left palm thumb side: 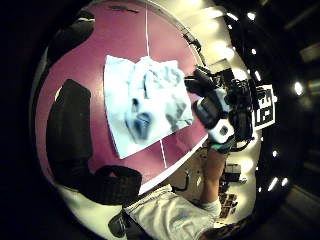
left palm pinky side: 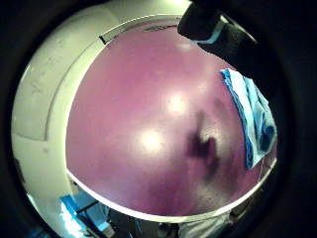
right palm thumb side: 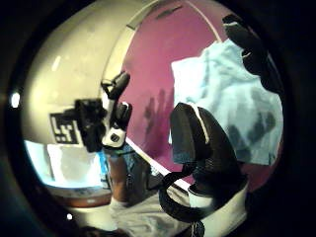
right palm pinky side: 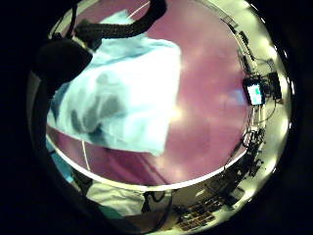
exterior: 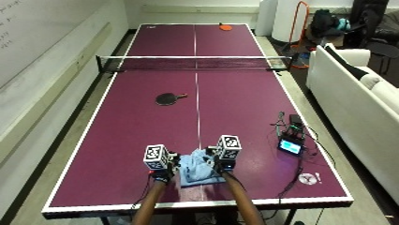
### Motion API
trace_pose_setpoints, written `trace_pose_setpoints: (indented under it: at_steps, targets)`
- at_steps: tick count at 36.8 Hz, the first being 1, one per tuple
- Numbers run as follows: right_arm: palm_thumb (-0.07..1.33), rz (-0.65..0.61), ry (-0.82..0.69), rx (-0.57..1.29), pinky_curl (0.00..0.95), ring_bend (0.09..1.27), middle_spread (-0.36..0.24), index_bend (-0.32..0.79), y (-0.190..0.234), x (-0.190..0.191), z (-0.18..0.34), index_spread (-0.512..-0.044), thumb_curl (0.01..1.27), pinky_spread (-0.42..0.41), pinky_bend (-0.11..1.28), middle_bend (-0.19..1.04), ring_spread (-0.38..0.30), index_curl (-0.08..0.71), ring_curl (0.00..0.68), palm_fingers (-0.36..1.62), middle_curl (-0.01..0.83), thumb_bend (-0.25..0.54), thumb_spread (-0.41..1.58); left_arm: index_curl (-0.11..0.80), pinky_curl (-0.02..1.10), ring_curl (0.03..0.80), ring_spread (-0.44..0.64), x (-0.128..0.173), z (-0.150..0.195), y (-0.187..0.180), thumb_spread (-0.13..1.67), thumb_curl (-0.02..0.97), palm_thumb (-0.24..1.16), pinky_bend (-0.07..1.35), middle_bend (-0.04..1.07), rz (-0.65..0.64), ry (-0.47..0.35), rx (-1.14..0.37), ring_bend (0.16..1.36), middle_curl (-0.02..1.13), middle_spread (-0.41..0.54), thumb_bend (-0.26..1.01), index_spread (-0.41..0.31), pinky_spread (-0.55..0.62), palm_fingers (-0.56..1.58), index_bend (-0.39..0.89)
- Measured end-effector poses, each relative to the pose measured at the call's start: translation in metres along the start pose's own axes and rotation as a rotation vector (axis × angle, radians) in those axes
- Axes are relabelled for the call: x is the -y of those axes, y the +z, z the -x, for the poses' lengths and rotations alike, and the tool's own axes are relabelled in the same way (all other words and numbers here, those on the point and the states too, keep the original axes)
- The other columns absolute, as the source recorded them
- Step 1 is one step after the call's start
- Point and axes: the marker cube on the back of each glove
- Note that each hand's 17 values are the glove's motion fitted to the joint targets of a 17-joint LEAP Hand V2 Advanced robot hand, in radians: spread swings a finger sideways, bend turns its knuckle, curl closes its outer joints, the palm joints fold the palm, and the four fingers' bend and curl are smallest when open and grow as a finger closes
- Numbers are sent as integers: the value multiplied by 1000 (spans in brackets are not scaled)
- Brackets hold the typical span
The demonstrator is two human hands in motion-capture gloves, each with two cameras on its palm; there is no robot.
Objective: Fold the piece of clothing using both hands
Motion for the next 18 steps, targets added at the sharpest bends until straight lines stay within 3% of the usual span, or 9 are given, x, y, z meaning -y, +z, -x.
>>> trace_pose_setpoints:
  at_steps: [4, 8, 15, 18]
  targets:
    - [633, -28, 104, -126, 371, 650, -173, 100, 3, 14, -68, -324, 396, 67, 378, 404, -158, 155, 430, 705, 450, -44, 1134, 370, 342, 327, 98, 27, -5, 32, 1542, 227, 322, 191, 171, -28, 79, -7, 536, 351, -67, 124, -123, 428, 497, 155]
    - [601, -112, 196, -295, 364, 498, -145, 176, -23, 0, -104, -329, 372, 145, 352, 363, -111, 200, 386, 587, 438, -29, 1190, 368, 340, 328, 92, 49, -7, 55, 1529, 231, 316, 190, 171, -87, 118, 84, 542, 350, -67, 116, -123, 428, 501, 152]
    - [581, -205, 257, -308, 341, 394, -119, 173, -51, -16, -132, -332, 344, 205, 301, 310, -59, 241, 337, 559, 415, -16, 1250, 369, 334, 329, 88, 42, -36, 42, 1509, 236, 311, 185, 171, -113, 164, 95, 545, 349, -73, 102, -129, 430, 506, 161]
    - [578, -239, 264, -278, 335, 378, -113, 160, -58, -20, -134, -332, 334, 218, 288, 297, -47, 250, 327, 570, 410, -14, 1266, 370, 333, 330, 87, 51, -37, 32, 1502, 238, 309, 185, 171, -214, 178, 158, 545, 350, -70, 96, -131, 434, 506, 161]
